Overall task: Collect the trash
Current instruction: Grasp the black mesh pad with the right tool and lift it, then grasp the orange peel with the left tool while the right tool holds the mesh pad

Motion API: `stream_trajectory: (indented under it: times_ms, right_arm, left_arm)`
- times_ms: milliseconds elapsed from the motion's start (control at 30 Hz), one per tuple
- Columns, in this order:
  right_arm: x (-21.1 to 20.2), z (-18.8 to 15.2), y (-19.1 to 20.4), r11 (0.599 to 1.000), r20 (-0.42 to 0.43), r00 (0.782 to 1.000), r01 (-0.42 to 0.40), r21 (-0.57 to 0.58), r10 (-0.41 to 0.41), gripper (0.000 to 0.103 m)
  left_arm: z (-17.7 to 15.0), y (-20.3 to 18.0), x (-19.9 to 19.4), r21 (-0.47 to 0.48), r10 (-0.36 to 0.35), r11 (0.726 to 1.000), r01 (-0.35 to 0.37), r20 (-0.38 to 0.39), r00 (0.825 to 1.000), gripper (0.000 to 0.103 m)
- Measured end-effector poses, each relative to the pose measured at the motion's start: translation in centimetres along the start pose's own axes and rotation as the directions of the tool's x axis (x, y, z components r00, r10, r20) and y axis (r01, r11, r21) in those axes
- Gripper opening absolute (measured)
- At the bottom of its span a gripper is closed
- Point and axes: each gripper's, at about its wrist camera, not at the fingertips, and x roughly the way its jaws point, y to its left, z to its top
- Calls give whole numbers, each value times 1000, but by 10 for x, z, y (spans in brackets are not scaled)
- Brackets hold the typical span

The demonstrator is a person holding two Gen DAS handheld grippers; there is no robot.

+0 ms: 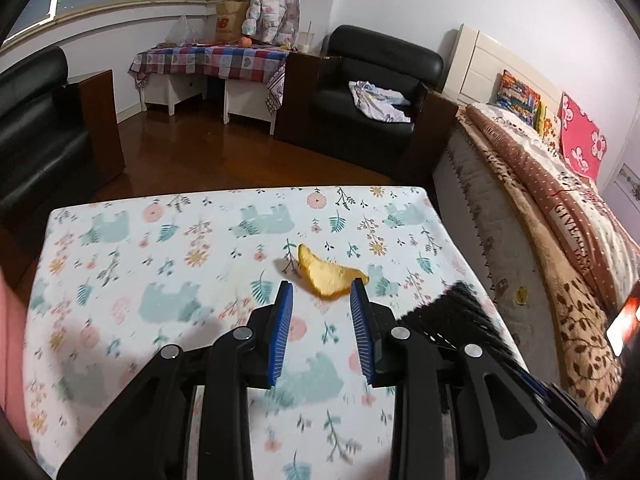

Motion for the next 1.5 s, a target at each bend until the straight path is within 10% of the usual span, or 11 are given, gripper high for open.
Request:
stream_trajectory:
  times_ms: [600,733,1500]
  right_arm:
    - [-1,-1,-2,999,6,999,-46,-1,46,10]
    - [0,1,-4,999,1,999,-45,6,45,10]
    - [13,4,-3,999,-44,998,-36,3,36,10]
  left_arm:
    - [4,0,82,-45,87,995,-91,-87,992,29]
    - [2,-2,86,-35,91,995,-94,-84,992,9]
    - [-28,32,-49,-25,254,967,-254,5,967,4]
